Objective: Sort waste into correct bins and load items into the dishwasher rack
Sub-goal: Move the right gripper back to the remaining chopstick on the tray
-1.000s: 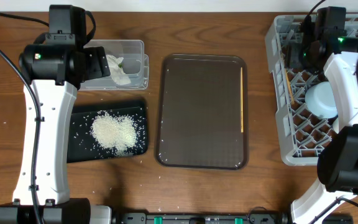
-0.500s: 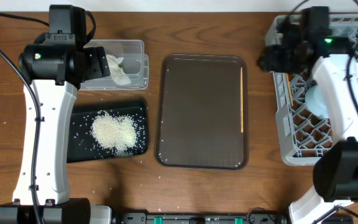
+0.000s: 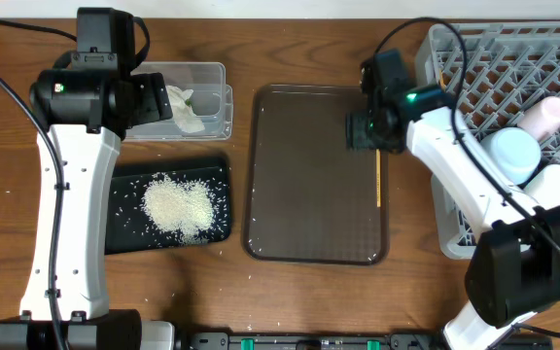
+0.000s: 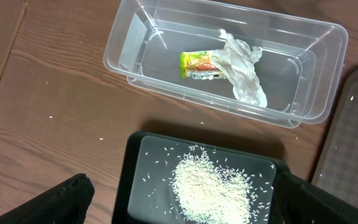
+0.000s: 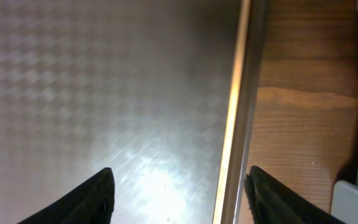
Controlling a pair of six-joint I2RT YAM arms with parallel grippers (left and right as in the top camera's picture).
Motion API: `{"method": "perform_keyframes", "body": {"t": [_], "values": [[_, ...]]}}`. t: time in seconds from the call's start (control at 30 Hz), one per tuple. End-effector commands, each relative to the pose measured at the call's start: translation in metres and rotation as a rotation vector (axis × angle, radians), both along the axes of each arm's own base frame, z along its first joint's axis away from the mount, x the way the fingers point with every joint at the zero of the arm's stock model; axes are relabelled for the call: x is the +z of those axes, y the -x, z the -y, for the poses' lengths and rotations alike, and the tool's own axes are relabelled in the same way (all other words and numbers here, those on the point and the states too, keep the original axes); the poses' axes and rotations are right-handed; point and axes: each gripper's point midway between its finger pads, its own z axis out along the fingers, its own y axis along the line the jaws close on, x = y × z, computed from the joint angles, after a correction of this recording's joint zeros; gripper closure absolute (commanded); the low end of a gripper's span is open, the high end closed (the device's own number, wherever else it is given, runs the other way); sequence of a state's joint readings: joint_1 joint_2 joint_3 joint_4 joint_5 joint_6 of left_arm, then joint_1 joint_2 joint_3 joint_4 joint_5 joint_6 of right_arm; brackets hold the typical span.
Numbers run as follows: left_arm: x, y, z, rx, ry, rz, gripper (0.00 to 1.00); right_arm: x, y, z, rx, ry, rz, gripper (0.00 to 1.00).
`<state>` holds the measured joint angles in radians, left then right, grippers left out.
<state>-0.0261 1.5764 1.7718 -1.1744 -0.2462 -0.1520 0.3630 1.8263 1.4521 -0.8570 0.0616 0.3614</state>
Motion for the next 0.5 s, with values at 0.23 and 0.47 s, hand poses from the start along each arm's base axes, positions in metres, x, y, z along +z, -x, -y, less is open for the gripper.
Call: {"method": "perform_keyframes", "body": {"t": [0.23, 0.47], "values": [[0.002, 0.002, -0.003, 0.001, -0.012, 0.001, 0.04, -0.041, 0.006, 0.007, -0.080, 0.016, -0.017, 0.38], [0.002, 0.002, -0.003, 0.001, -0.012, 0.001, 0.04, -0.060, 0.011, 0.005, -0.071, 0.014, -0.074, 0.37]]}}
